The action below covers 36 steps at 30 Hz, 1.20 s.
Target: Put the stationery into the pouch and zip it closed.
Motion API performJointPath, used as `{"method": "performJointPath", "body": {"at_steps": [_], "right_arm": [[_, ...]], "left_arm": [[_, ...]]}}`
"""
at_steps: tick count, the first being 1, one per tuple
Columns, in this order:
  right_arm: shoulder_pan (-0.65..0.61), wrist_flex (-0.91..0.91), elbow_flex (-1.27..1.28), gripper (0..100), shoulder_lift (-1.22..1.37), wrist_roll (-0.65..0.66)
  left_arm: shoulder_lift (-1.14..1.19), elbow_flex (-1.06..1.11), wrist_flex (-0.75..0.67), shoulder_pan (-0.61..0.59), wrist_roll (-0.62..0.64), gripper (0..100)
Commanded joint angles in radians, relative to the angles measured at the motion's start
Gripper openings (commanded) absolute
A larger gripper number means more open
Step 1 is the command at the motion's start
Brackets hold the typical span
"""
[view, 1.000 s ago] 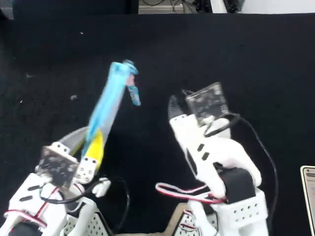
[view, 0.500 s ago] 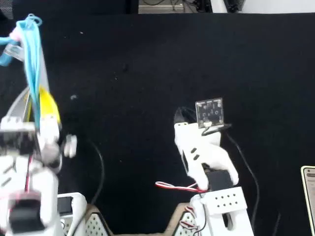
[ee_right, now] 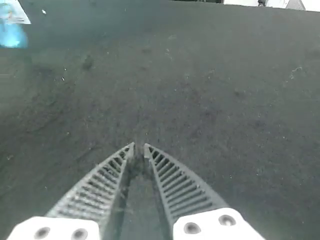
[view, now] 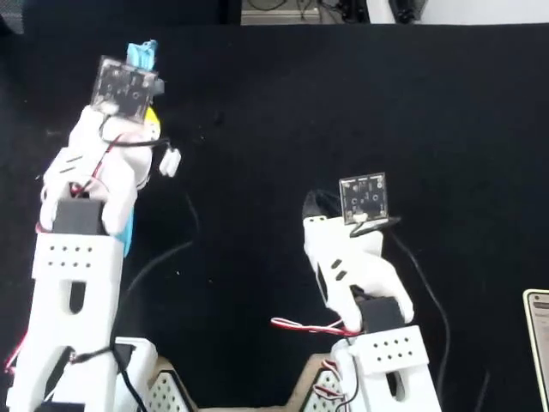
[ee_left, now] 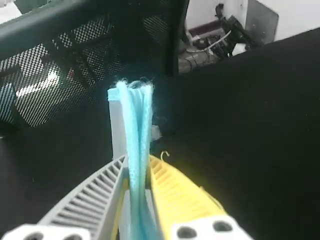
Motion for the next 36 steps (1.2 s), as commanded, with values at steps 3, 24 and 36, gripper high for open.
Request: {"method": "performJointPath", "body": {"at_steps": [3,24,36], "right_arm": [[0.012,-0.026,-0.007,1.1,-0.022,-0.005],[0.012,-0.021,-0.007,1.1,-0.022,-0.005],[0.012,-0.025,-0.007,1.1,-0.022,-0.005]], "left_arm": [[0.121,-0.068,-0.002,0.065,-0.015,3],[0.236,0.047,0.005,0.387,0.269,23],[0.132,-0.005,0.319,0.343,0.265,13]]}}
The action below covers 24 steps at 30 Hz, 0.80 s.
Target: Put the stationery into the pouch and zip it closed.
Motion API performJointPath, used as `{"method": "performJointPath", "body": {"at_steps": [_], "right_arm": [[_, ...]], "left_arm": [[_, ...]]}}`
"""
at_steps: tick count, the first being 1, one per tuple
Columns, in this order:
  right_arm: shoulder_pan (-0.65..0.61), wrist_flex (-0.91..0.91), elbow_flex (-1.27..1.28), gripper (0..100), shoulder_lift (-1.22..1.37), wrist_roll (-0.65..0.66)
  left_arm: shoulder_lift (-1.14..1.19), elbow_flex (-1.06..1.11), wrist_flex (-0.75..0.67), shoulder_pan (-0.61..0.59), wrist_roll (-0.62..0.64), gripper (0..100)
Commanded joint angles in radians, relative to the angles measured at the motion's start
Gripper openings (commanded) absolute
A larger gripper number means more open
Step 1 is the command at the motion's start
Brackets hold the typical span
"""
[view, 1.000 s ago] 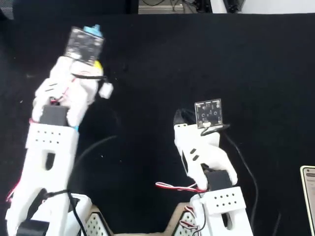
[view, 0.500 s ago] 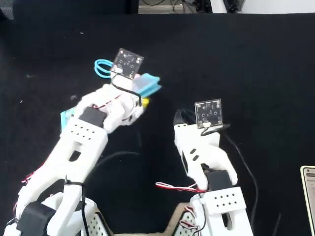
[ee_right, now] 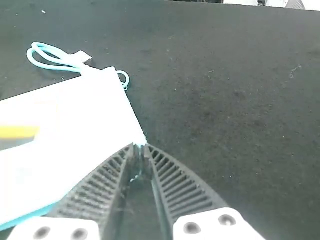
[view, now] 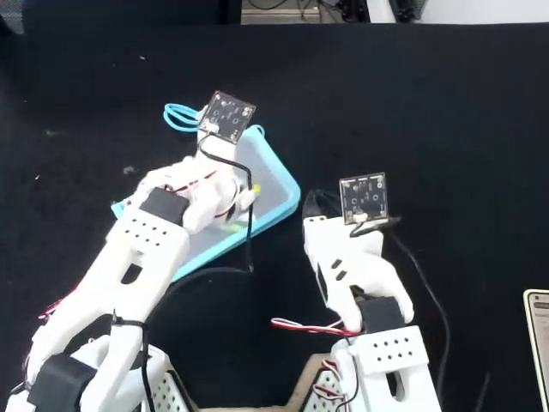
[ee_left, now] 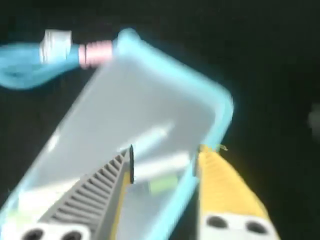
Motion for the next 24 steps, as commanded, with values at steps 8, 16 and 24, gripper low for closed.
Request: {"method": "performJointPath", "body": {"at_steps": [8,16,24], "right_arm": [[-0.046,-0.028,-0.007,1.1,-0.024,-0.011],[-0.193,-0.026,-0.016,1.1,-0.024,-0.005],[-0.107,0.071,0.004,7.6,-0.024,0.006]], "left_arm": [[-0.405,0.183,0.345,-0.202,0.014,8],[-0.789,0.51,0.345,-0.34,0.008,8],[-1.258,0.769,0.361,-0.351,0.008,8]]}}
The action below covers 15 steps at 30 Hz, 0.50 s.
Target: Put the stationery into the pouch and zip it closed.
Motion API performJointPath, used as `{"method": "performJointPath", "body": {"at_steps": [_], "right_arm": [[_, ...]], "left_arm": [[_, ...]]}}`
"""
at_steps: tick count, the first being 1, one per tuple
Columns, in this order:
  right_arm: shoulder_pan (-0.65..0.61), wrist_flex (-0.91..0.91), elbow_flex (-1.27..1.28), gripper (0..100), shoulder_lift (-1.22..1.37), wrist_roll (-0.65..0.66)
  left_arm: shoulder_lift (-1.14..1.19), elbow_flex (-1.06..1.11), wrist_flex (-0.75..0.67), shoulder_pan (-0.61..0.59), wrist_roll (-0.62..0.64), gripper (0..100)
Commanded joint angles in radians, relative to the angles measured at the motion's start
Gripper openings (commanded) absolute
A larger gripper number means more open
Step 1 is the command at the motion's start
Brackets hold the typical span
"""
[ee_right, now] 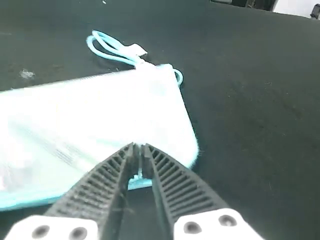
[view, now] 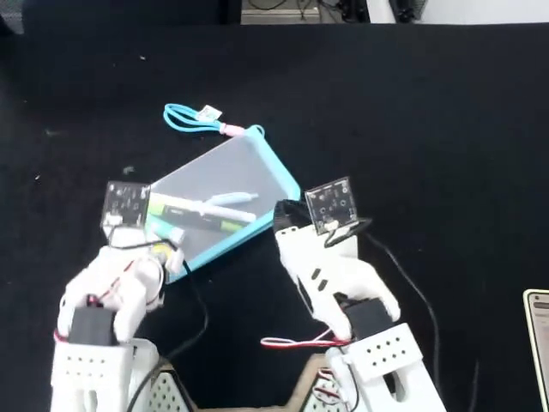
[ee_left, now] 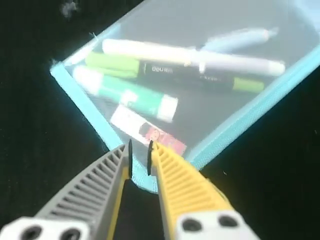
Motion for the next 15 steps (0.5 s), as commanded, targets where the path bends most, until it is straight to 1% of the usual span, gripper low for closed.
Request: {"method": "performJointPath", "body": {"at_steps": [1,3,8,12,15], "right_arm": [[0.08,0.092,0.001,9.1,-0.022,-0.011],[0.124,0.183,-0.005,9.8,-0.022,-0.051],[0.186,0.35,-0.004,6.2,-0.022,-0.081],[0.184,0.497,-0.022,1.7,-0.022,-0.086],[0.187,0.542,-0.021,1.1,-0.022,-0.086]], "left_arm": [[-0.269,0.108,0.026,-0.027,0.0,8],[-0.327,0.154,0.057,-0.033,0.0,8],[-0.276,0.217,0.068,-0.036,0.0,8],[-0.276,0.277,0.068,-0.038,0.0,8],[-0.276,0.343,0.063,-0.036,0.0,8]]}}
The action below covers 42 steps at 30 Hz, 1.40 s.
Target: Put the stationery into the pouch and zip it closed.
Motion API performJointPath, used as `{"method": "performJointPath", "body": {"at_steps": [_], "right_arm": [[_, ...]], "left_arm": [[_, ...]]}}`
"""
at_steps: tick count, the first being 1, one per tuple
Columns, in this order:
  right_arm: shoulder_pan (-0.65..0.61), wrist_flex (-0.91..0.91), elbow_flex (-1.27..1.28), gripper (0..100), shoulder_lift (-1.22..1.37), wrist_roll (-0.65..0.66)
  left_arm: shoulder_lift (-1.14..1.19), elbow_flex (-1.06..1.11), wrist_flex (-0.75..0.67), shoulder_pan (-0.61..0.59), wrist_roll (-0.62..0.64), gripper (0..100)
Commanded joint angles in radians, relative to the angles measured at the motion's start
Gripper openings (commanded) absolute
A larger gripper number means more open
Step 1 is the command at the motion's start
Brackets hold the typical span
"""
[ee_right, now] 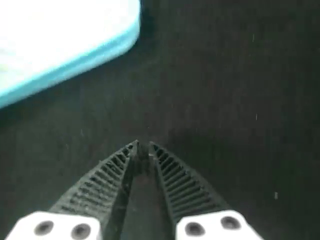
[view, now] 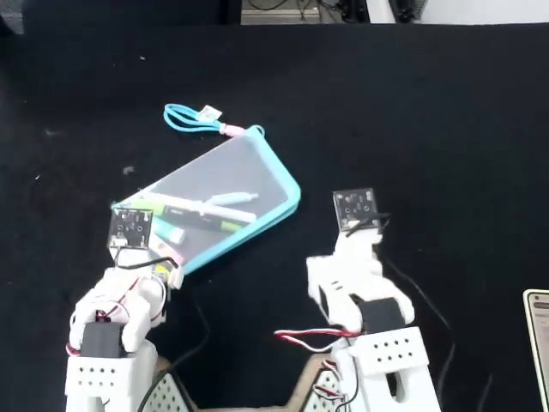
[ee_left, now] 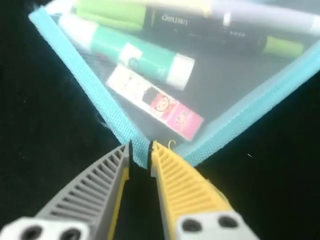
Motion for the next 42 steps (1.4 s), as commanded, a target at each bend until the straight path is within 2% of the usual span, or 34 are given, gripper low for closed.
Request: {"method": "performJointPath", "body": {"at_steps": [1,11,22,29,39,42], "right_arm": [[0.015,0.041,-0.012,1.1,-0.015,-0.011],[0.017,0.02,0.076,1.1,-0.015,-0.009],[0.014,0.021,0.082,1.1,-0.015,-0.003],[0.015,0.021,0.082,1.1,-0.015,-0.005],[0.017,0.021,0.084,1.1,-0.016,-0.006],[0.018,0.021,0.104,1.1,-0.085,-0.006]], "left_arm": [[0.006,0.05,0.003,-0.007,0.002,8],[0.011,0.048,0.003,-0.159,0.003,8],[0.006,0.048,0.003,-0.162,0.003,8],[-0.005,0.048,0.003,-0.104,0.003,8],[-0.029,0.047,0.003,-0.099,0.003,8],[-0.023,0.047,0.003,-0.101,0.003,8]]}}
